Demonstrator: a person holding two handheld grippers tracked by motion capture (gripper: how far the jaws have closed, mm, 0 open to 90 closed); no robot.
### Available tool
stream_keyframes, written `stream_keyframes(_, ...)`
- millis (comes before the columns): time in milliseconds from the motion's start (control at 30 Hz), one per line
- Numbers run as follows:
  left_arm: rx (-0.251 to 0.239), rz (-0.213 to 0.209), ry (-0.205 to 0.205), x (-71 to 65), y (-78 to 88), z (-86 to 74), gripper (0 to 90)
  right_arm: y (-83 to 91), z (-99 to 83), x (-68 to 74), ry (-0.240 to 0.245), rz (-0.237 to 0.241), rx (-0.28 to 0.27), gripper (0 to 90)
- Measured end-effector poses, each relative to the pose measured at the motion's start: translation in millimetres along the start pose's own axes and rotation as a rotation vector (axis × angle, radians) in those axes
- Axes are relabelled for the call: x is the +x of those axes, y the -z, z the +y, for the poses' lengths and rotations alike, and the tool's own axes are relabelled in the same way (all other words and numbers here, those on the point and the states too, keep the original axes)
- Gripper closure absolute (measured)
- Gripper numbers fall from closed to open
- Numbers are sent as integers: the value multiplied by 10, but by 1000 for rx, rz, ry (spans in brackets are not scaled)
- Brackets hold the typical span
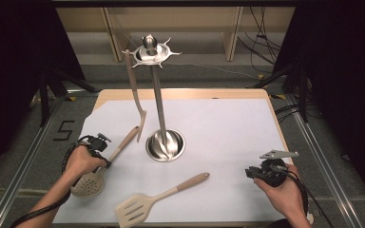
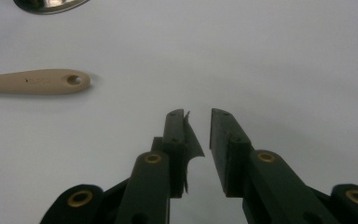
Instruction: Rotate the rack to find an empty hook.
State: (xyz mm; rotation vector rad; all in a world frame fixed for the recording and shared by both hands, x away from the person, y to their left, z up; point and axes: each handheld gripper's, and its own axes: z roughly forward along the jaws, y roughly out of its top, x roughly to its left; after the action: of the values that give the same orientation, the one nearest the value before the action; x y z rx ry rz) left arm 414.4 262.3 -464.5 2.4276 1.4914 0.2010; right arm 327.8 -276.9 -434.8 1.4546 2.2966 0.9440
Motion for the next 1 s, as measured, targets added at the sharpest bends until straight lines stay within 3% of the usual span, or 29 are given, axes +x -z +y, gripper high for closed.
stream_keyframes(33, 6, 1, -54, 34, 9, -4, 780, 10, 0, 17, -25, 1, 15, 763)
stream_keyframes(67, 10, 0, -43, 17, 15, -20, 779, 22, 6, 16, -16, -3, 27, 763)
stream_keyframes(167, 9, 8, -79, 23, 24, -25, 775, 24, 9, 27, -19, 2, 31, 762)
stream_keyframes(200, 5, 8, -55, 2, 24, -31, 770, 25, 7, 23, -15, 0, 31, 761)
stream_keyframes(233, 1, 17, -88, 6, 47, -19, 751, 24, 6, 21, -13, 0, 32, 760)
stream_keyframes(333, -42, 43, -78, -64, 121, -10, 667, 30, 5, 16, -18, -2, 24, 758)
stream_keyframes(367, -60, 51, -87, -101, 165, -5, 651, 18, 4, 4, -19, 18, 16, 757)
stream_keyframes(400, -67, 52, -110, -143, 216, -3, 648, 32, 10, 7, -18, 8, 35, 757)
stream_keyframes(433, -75, 43, -121, -208, 256, -4, 644, 23, 7, 7, -23, 30, 29, 757)
stream_keyframes(467, -84, 32, -143, -277, 293, -7, 641, 31, 8, 16, -13, -1, 28, 757)
stream_keyframes(567, -102, -23, -210, -552, 354, -21, 631, 23, 11, 21, -9, 4, 21, 758)
stream_keyframes(600, -96, -57, -253, -680, 376, -32, 629, 19, 11, 6, 13, 2, 14, 758)
stream_keyframes(667, -75, -100, -301, -860, 411, -38, 627, 30, 13, 13, 13, 4, 15, 758)
stream_keyframes(700, -93, -110, -330, -964, 419, -47, 623, 26, 12, 13, 12, 8, 9, 758)
stream_keyframes(733, -91, -130, -332, -1072, 433, -56, 619, 42, 12, 31, -9, 3, 26, 758)
stream_keyframes(767, -79, -136, -372, -1171, 461, -47, 615, 46, 12, 37, -13, 3, 29, 758)
stream_keyframes(833, -99, -153, -417, -1303, 453, -44, 609, 43, 13, 37, -2, 3, 19, 758)
stream_keyframes(900, -54, -179, -464, -1456, 443, -40, 605, 47, 13, 34, 6, 5, 18, 758)
stream_keyframes(933, -51, -191, -472, -1504, 421, -42, 602, 44, 13, 27, 12, 8, 14, 759)
stream_keyframes(967, -55, -224, -439, -1602, 371, -62, 600, 40, 14, 21, 17, 10, 7, 758)
stream_keyframes(1000, -48, -233, -457, -1632, 346, -56, 599, 58, 13, 40, -14, -1, 24, 758)
